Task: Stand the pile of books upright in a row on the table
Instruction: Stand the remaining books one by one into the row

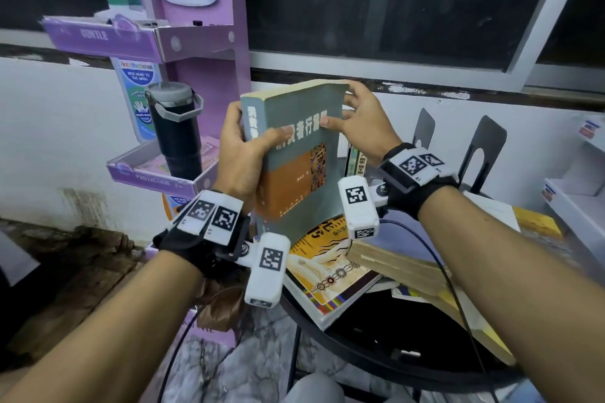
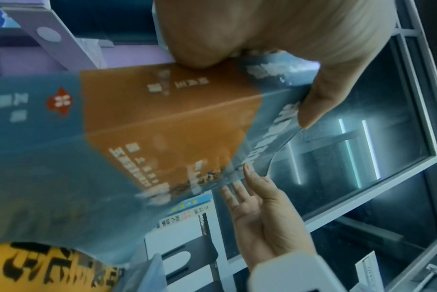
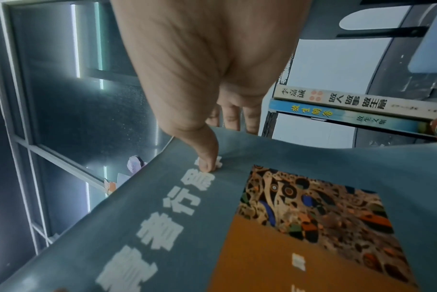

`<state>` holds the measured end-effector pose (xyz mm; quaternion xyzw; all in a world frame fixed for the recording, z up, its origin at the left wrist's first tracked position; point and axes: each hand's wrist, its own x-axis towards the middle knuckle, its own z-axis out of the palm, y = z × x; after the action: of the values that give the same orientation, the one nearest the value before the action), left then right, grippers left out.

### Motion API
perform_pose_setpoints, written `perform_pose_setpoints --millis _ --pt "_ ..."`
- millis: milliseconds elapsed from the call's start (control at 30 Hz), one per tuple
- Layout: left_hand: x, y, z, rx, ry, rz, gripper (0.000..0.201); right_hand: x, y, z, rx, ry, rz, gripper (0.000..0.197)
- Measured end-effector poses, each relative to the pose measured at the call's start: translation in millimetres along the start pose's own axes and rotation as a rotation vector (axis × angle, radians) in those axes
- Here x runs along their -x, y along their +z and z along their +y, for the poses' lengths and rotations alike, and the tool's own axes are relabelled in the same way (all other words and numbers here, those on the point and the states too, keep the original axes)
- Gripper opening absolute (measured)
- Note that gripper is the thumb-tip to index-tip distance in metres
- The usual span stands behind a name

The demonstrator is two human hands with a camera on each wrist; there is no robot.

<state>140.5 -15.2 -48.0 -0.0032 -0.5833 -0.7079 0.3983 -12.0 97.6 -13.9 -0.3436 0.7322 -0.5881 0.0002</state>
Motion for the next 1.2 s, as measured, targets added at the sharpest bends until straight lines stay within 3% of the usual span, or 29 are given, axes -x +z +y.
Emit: perform_pose_setpoints --millis 67,200,433,533,767,900,967,1033,1133,1200 --pt "2 4 1 0.034 -0.032 -0.032 0.055 1 -1 -2 0.001 0.012 -0.004 0.062" --pt "6 10 1 0.051 -0.081 -0.101 0.066 9 0 -3 0.068 0.019 -0.021 0.078" --pt "9 9 6 0.113 -0.165 -0.181 0.048 23 2 -6 0.084 -0.048 -0.065 0.052" --pt "4 4 8 0.223 -0.245 -0.187 0.053 29 0 -11 0.050 -0.073 -0.089 0.045" --pt "-2 12 4 0.208 -0.275 -0.200 0.047 47 3 -36 -0.209 -0.012 -0.201 0.030" --pt "-3 18 0 0.163 -0.280 -0.184 0.048 58 -1 -39 -0.291 0.004 -0.234 0.048" --pt "-6 20 0 0.100 -0.284 -0.204 0.048 63 -2 -38 -0.238 -0.034 -0.241 0.041" --pt "-10 22 0 0.020 -0.284 -0.240 0.048 68 -2 -36 -0.134 -0.094 -0.187 0.037" --pt "-14 25 2 -0.088 -0.284 -0.298 0.053 72 1 -31 -0.028 -0.157 -0.034 0.063" --pt "-19 26 1 -0.148 -0.276 -0.325 0.053 71 0 -27 -0.027 -0.153 0.005 0.065"
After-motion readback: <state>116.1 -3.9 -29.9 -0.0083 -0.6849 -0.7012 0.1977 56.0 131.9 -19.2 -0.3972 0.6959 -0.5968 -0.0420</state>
